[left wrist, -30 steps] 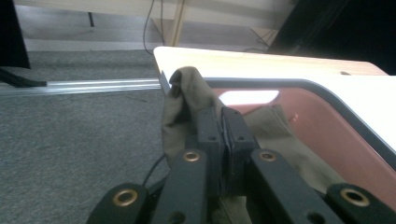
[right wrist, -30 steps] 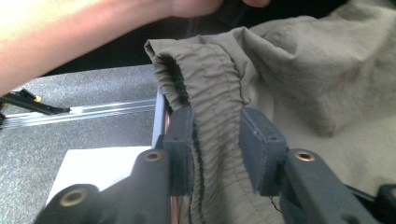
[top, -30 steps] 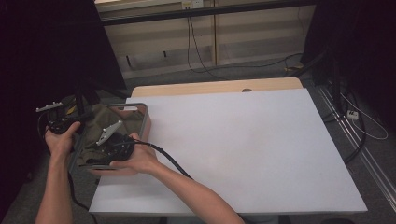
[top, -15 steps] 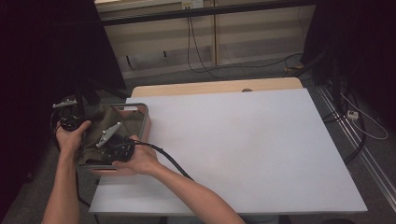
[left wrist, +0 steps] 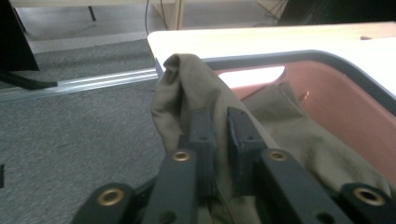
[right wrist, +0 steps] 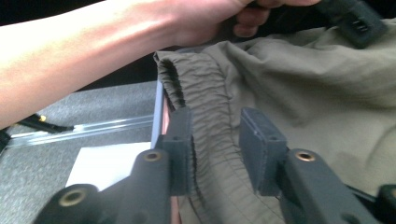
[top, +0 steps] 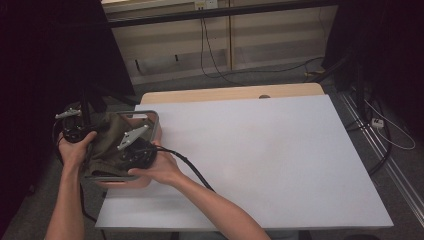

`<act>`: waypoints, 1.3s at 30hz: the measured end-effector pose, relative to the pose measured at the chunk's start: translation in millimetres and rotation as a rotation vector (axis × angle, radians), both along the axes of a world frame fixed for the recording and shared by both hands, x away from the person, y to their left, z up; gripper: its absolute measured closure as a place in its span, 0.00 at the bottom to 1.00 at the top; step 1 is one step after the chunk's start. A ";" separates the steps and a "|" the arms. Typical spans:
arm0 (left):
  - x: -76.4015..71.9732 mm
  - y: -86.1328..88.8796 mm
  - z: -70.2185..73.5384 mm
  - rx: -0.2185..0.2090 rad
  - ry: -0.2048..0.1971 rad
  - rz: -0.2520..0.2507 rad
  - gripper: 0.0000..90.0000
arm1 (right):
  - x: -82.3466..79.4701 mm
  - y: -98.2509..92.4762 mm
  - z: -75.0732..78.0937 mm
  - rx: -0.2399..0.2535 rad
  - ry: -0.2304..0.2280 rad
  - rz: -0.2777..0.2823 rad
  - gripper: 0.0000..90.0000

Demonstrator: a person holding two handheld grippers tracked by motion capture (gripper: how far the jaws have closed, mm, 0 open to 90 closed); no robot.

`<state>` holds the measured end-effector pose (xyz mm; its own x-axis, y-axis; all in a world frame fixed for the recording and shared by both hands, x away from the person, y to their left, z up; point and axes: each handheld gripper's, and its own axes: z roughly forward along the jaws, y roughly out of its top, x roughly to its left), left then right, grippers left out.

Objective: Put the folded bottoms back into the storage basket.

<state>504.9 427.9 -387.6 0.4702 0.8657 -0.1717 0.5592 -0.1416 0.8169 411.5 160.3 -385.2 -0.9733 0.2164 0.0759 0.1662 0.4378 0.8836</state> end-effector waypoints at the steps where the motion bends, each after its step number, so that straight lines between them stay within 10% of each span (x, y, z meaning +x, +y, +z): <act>1: -1.4 0.1 1.0 -0.004 0.002 -0.011 0.88 | -0.2 -2.2 -0.1 0.000 -0.002 -0.003 0.67; 10: -15.1 -2.0 3.7 0.023 -0.056 -0.021 0.72 | 1.1 -24.8 -2.1 0.039 -0.006 -0.035 0.52; 27: -35.6 -8.3 12.5 0.063 -0.128 0.033 0.05 | 4.8 -48.3 3.8 0.034 -0.009 -0.122 0.17; 39: -54.9 -13.8 18.3 0.071 -0.152 0.017 0.05 | 3.4 -59.1 -0.2 0.008 -0.031 -0.193 0.10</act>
<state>450.0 414.1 -369.3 0.4713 0.8812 -0.0378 0.4329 -0.1937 0.8804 415.0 101.2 -385.3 -0.9159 0.3985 0.0486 0.2188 0.3939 0.8928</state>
